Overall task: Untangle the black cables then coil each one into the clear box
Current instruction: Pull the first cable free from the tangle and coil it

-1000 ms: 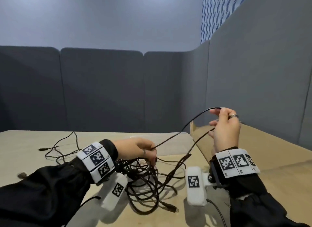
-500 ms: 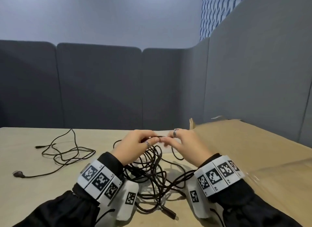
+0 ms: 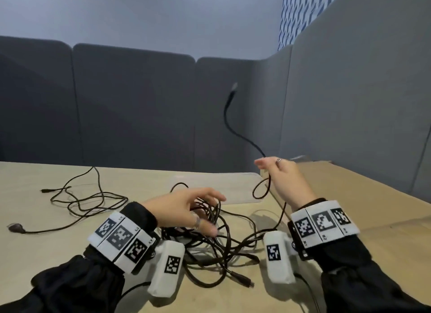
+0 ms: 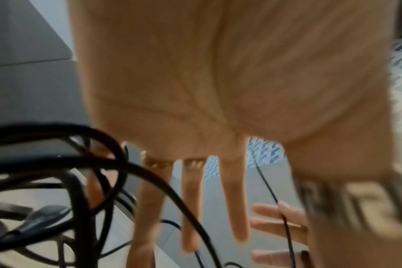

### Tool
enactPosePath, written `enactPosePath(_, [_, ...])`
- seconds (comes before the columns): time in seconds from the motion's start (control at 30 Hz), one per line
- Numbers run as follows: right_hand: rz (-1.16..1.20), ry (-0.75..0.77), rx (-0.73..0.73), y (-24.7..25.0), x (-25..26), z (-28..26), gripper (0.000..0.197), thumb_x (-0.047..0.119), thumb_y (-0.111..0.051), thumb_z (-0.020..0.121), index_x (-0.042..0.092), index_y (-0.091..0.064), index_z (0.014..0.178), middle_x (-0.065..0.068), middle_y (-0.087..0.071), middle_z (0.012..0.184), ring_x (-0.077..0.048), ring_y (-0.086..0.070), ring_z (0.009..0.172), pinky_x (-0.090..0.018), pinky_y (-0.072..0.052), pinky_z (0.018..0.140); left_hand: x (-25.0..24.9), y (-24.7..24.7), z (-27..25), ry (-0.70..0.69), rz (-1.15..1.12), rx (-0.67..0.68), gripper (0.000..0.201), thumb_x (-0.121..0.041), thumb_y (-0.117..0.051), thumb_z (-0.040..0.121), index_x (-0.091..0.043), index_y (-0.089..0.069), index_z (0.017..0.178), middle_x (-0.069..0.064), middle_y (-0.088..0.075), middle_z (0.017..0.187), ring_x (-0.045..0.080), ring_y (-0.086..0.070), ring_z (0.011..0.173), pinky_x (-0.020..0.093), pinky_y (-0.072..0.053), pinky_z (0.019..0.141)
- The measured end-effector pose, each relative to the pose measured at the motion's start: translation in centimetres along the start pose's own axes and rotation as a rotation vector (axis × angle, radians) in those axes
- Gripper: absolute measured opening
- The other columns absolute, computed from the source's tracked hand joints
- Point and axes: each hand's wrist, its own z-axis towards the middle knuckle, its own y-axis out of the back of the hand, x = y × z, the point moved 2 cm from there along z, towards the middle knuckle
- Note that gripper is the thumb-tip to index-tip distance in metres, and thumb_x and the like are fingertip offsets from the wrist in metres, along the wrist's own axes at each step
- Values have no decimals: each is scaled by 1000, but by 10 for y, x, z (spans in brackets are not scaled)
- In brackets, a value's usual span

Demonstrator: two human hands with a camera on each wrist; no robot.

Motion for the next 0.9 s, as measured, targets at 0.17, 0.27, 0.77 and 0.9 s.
enactPosePath(0.17, [-150, -100, 80, 3, -5, -3, 32, 21, -49, 96, 14, -53, 127, 1, -60, 120, -13, -55, 104, -25, -40, 90, 4, -3, 1, 116, 169, 157, 63, -31, -82, 68, -59, -50, 114, -29, -58, 95, -12, -58, 80, 16, -46, 77])
enactPosePath(0.27, [-228, -61, 166, 0, 2, -9, 19, 29, -54, 94, 20, -56, 111, 3, -60, 103, -13, -57, 87, -26, -41, 74, 9, -1, 0, 89, 67, 142, 48, -20, -78, 73, -49, -58, 105, -17, -60, 79, 3, -64, 80, 28, -53, 82])
enactPosePath(0.77, [-242, -127, 671, -15, 0, -25, 40, 58, -47, 88, 19, -55, 91, 3, -61, 65, -19, -59, 65, -29, -48, 73, 33, 61, -18, -71, -661, -789, 19, -2, -51, 93, -15, -64, 94, 1, -41, 72, 5, -43, 53, 11, -44, 46])
enactPosePath(0.9, [-164, 48, 516, -3, 11, -20, 38, 54, -49, 87, 21, -62, 74, 0, -44, 67, -12, -43, 66, -27, -36, 69, 36, 64, -19, -15, -702, -926, 16, -2, -50, 94, -13, -62, 92, -1, -38, 65, 1, -39, 42, 11, -40, 41])
